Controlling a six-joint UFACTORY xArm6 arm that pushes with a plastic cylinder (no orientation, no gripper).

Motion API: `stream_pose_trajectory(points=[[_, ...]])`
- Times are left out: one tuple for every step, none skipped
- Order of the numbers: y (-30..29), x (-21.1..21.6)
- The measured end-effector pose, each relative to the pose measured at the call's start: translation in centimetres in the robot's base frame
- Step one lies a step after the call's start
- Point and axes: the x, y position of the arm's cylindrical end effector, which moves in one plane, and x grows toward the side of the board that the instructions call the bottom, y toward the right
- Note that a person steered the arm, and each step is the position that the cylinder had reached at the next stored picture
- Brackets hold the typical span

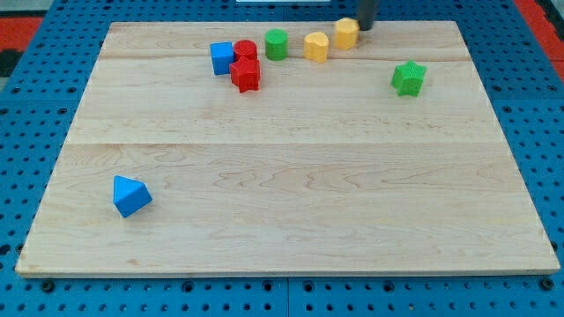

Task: Move the green star to the right of the yellow hexagon

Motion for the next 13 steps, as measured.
stream_pose_trajectory(points=[[-7.7, 3.3], [-5.9, 3.2], [3.7, 0.4], [14.3, 1.6], [16.7, 7.0], [17.3, 7.6], [17.3, 7.6], [17.0, 7.6], [16.8, 7.6], [16.8, 7.6], [17.9, 8.6], [18.4, 9.9], [18.2, 11.9]])
